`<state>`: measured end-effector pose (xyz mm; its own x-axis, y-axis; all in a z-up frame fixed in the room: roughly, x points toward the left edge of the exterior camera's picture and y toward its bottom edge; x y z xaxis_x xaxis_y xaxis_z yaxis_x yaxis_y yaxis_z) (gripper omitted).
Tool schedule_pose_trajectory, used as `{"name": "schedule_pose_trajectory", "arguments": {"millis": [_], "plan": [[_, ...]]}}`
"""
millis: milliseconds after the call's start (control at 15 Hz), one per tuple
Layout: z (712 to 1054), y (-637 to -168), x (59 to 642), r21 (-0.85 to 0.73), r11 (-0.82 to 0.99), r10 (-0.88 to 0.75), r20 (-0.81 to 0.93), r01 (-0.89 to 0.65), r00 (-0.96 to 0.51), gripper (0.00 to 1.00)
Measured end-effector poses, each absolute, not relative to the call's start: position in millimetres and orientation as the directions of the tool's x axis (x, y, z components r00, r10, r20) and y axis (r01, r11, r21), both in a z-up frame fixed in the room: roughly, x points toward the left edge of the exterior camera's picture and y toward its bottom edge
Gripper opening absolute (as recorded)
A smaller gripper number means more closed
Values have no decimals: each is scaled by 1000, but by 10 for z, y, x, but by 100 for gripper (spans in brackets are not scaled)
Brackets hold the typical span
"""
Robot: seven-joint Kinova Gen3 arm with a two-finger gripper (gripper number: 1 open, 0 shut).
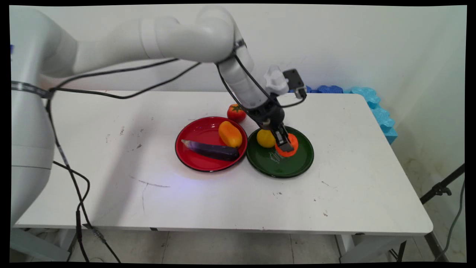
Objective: Place the picked object on the table
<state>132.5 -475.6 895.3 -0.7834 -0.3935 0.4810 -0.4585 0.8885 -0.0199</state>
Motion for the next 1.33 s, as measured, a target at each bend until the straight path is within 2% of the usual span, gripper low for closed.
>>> {"name": "schedule_pose_trajectory", "arguments": {"millis": [333,600,800,1333], "plan": [[9359,-4287,1609,-29,902,-363,493,-432,-791,0],[9372,-4015,1869,-42,913,-340,471,-405,-814,0],[9208,-3872,2052,-47,918,-334,444,-393,-832,0],[8492,-3791,2228,-9,907,-380,420,-422,-824,0]]}}
